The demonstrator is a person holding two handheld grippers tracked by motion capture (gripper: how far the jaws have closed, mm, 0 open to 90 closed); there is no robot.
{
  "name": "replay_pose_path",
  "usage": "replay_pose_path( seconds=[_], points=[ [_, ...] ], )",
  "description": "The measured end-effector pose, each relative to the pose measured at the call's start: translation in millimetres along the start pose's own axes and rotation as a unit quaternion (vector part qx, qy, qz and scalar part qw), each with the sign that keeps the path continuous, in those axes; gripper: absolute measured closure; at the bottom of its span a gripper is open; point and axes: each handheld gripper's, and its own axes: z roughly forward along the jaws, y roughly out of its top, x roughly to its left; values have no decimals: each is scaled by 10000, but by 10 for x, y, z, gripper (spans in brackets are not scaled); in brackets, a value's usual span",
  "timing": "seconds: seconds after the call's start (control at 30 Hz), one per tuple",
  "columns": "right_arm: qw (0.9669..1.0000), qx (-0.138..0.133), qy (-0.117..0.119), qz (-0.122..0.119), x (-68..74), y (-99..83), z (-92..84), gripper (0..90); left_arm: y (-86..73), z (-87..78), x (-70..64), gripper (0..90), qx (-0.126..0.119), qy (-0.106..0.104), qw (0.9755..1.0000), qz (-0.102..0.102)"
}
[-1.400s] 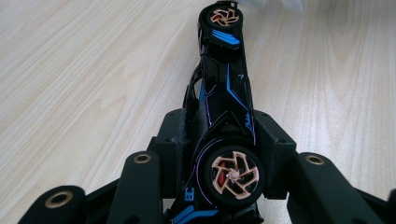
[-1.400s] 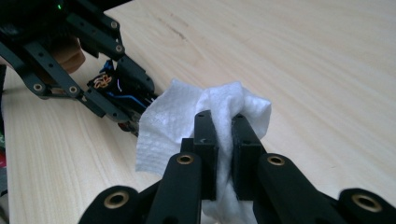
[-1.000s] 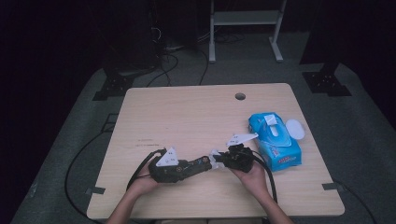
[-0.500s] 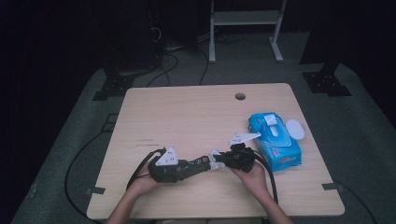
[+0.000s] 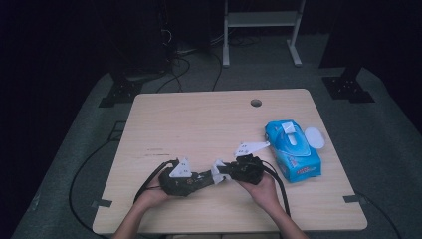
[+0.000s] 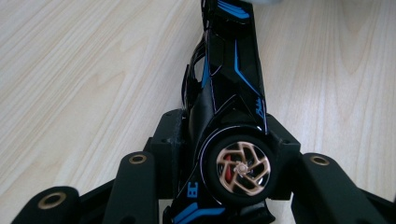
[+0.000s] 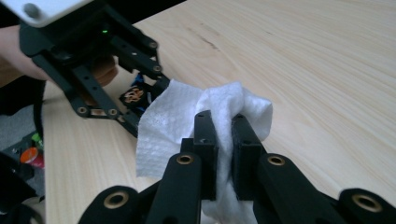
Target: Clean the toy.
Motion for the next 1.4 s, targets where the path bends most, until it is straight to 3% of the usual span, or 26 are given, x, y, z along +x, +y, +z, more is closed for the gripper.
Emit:
replay_pose_path(
  seconds=[0.1, 0.3, 0.5, 0.67, 0.77, 0.97, 1.27, 1.4],
  points=[
    [9999, 109, -48, -5, -8, -11, 29, 824, -40, -43, 24, 567, 27, 11, 10000, -6],
    [9991, 139, -108, 379, -191, -145, 14, 824, -119, -133, 109, 565, 118, 45, 9998, -147],
    [9990, 136, -152, 390, -215, -152, -1, 824, 92, -187, 96, 502, -74, 60, 9999, -80],
    [9990, 116, -139, 410, -221, -157, -13, 824, 237, -39, 42, 446, 315, 125, 9993, 125],
    [9990, 170, -116, 389, -208, -164, 23, 824, 269, -2, 55, 448, 328, 147, 9994, 22],
    [9990, 167, -91, 407, -226, -168, 39, 824, 203, 82, 98, 527, 613, 138, 9980, -119],
    [9989, 146, -73, 435, -227, -183, 34, 823, 75, -53, 104, 561, 698, -13, 9975, -122],
    [9989, 138, -60, 455, -241, -184, 37, 824, 115, -53, 94, 526, 824, 3, 9966, -98]
  ],
)
